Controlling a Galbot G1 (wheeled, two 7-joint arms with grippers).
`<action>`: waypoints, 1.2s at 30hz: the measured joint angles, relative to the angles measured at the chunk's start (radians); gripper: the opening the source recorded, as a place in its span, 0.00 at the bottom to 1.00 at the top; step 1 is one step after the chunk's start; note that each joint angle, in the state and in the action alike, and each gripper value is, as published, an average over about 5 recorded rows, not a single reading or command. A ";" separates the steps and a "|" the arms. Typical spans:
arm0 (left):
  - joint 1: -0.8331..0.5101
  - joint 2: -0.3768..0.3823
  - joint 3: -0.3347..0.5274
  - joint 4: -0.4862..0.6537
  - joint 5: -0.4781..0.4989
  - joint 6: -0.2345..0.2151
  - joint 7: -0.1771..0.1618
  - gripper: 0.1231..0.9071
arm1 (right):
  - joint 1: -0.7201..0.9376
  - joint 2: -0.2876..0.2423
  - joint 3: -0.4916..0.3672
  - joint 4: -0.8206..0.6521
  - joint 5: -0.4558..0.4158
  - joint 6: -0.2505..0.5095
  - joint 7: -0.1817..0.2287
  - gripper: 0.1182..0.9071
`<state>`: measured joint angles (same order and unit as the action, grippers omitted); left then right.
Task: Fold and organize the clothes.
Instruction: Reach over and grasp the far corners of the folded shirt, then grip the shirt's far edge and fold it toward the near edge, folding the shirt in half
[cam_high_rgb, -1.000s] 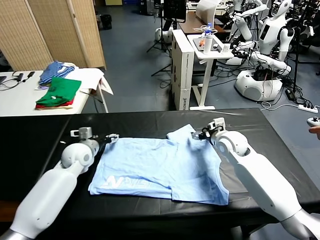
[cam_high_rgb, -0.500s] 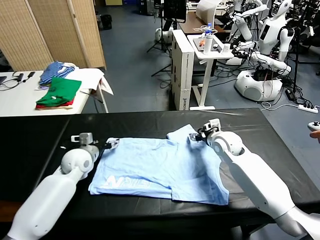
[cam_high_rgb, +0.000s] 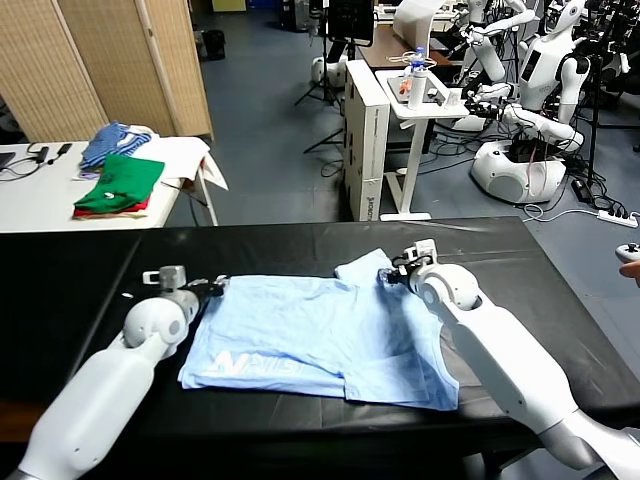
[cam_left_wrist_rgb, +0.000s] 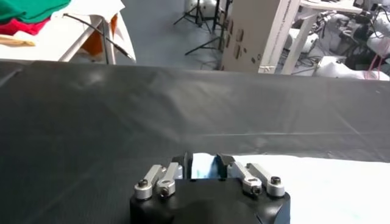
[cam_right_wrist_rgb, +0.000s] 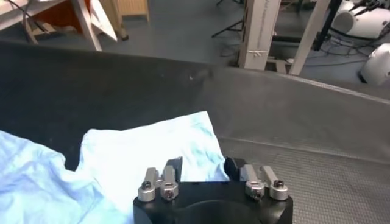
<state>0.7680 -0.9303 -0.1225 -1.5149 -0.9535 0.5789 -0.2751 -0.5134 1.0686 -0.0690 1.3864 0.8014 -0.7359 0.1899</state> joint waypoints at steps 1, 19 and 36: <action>0.001 0.000 0.000 0.000 0.002 -0.003 0.001 0.11 | -0.003 0.000 0.003 0.002 -0.002 0.000 -0.002 0.07; 0.107 0.027 -0.086 -0.116 0.049 -0.054 0.001 0.03 | -0.139 -0.064 0.119 0.175 -0.028 0.151 -0.042 0.03; 0.340 0.054 -0.238 -0.330 0.085 -0.076 0.011 0.03 | -0.349 -0.169 0.243 0.422 -0.041 0.093 -0.056 0.03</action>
<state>1.1083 -0.8767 -0.3610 -1.8451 -0.8686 0.5034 -0.2643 -0.8628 0.8999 0.1738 1.8081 0.7607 -0.6433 0.1343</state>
